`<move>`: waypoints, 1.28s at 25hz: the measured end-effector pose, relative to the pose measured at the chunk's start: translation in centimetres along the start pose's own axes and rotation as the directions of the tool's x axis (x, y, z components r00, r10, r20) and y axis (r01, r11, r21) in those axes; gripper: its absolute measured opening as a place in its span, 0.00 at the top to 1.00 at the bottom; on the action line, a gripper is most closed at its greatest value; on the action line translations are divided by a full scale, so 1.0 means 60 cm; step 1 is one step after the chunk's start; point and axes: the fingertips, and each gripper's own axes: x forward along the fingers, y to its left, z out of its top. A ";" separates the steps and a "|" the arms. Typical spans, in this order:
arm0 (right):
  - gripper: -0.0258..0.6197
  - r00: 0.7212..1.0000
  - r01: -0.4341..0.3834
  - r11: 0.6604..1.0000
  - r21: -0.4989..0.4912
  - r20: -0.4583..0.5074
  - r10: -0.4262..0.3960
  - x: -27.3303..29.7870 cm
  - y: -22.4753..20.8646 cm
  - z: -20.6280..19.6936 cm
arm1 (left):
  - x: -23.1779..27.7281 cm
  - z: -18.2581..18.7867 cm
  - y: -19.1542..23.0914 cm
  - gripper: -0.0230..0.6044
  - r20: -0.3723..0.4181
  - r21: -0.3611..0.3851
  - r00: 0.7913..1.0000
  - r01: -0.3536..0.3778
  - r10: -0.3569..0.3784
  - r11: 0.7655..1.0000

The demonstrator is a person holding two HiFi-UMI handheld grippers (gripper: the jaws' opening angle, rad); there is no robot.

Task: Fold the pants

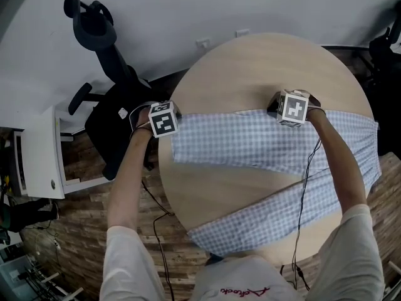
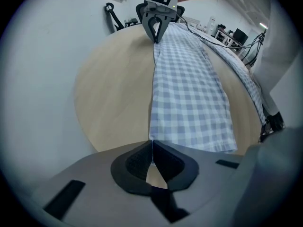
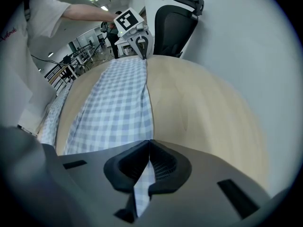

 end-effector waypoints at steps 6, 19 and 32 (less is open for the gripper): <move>0.91 0.996 0.076 0.997 -0.020 0.039 -0.075 -0.017 0.010 -0.001 | -0.014 -0.005 -0.003 0.91 -0.008 0.011 0.998 -0.062 0.062 0.998; 0.91 0.965 0.243 0.970 -0.030 0.108 -0.238 -0.142 0.079 0.024 | -0.153 0.016 -0.074 0.91 0.056 -0.022 0.976 -0.210 0.211 0.977; 0.91 0.914 0.400 0.916 -0.031 0.083 -0.396 -0.229 0.293 0.028 | -0.278 0.034 -0.283 0.91 0.189 -0.083 0.916 -0.345 0.355 0.935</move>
